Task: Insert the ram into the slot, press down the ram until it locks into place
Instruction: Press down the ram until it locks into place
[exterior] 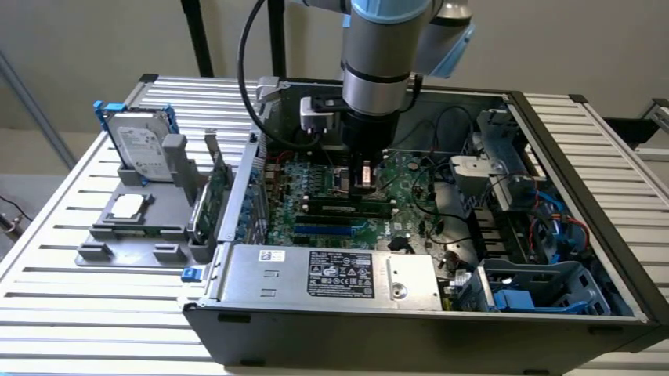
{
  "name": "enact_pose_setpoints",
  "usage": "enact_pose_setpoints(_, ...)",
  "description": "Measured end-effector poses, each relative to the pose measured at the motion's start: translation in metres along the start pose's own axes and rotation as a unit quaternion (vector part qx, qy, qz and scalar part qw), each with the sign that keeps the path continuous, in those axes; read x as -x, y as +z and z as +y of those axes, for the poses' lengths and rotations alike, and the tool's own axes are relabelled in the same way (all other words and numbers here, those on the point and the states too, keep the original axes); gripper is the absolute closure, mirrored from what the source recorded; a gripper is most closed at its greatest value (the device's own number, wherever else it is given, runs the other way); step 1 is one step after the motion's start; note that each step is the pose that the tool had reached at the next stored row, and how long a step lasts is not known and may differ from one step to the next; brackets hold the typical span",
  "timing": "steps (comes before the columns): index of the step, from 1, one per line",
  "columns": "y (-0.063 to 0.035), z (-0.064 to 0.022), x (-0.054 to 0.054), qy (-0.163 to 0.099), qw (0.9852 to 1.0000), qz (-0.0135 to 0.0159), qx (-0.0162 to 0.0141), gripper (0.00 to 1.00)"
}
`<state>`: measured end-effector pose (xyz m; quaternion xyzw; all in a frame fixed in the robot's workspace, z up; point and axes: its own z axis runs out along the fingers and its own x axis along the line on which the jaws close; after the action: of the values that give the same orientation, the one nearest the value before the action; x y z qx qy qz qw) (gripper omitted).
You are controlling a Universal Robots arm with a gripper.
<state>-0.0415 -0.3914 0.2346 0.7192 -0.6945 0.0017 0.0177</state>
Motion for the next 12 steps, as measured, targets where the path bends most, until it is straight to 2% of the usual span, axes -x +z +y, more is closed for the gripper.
enact_pose_setpoints(9, 0.0085, 0.0001, 0.0012, 0.0, 1.0, 0.0003, 0.0001, 0.89)
enact_pose_setpoints(11, 0.0068, 0.0001, 0.0015, 0.0, 1.0, -0.0002, -0.0001, 0.89)
enact_pose_setpoints(12, 0.0027, 0.0001, 0.0016, 0.0, 1.0, -0.0008, -0.0003, 0.89)
